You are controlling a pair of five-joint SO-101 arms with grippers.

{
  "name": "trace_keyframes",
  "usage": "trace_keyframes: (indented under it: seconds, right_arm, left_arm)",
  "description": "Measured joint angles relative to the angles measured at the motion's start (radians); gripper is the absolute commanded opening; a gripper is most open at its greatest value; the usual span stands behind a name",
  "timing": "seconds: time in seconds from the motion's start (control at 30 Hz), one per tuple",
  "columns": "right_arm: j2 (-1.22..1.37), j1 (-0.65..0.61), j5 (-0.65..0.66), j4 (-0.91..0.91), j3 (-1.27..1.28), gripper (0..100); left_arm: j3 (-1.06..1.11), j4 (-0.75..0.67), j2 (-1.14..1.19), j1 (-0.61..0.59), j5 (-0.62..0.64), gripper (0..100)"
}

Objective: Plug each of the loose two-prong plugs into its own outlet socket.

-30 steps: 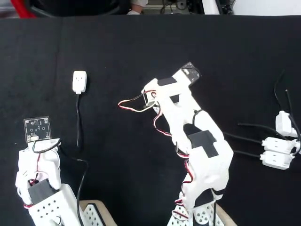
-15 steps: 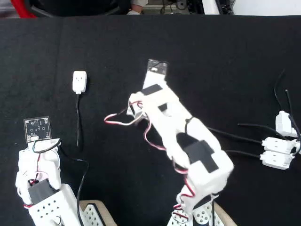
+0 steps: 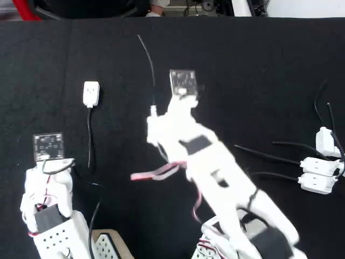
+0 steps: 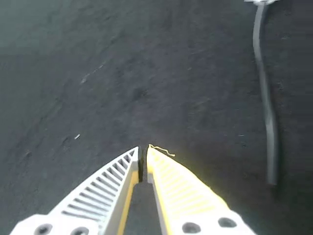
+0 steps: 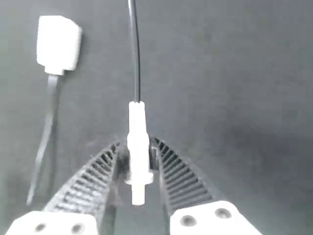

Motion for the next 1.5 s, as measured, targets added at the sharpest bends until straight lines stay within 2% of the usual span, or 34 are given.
trace_keyframes:
  seconds: [0.17,0.3,0.4,0.57,1.03,1.3,1.5]
  right_arm:
    - [-0.184,-0.089,0.0,-0.331,0.262,1.1]
    - [-0.295,-0.104,-0.086,-0.4,0.328,1.1]
    - [-0.354,-0.114,-0.147,-0.407,0.356,1.1]
    - [-0.431,-0.138,-0.161,-0.304,0.356,1.1]
    - [-0.79,-0.138,-0.187,0.003,0.37,1.1]
    - [-1.117,-0.138,-0.17,0.141,0.46,1.1]
    - [-1.264,-0.14,-0.147,0.17,0.52,1.1]
  left_arm:
    - [0.0,0.0,0.0,0.132,-0.069,5]
    - [0.0,0.0,0.0,0.236,-0.091,5]
    - [-0.015,0.0,0.0,0.319,-0.043,5]
    - [-0.058,-0.002,0.0,0.454,0.097,5]
    - [-0.124,-0.026,0.0,0.77,0.13,5]
    - [-0.262,-0.026,-0.006,0.875,0.311,5]
    - [-0.272,-0.026,-0.005,0.934,0.342,4]
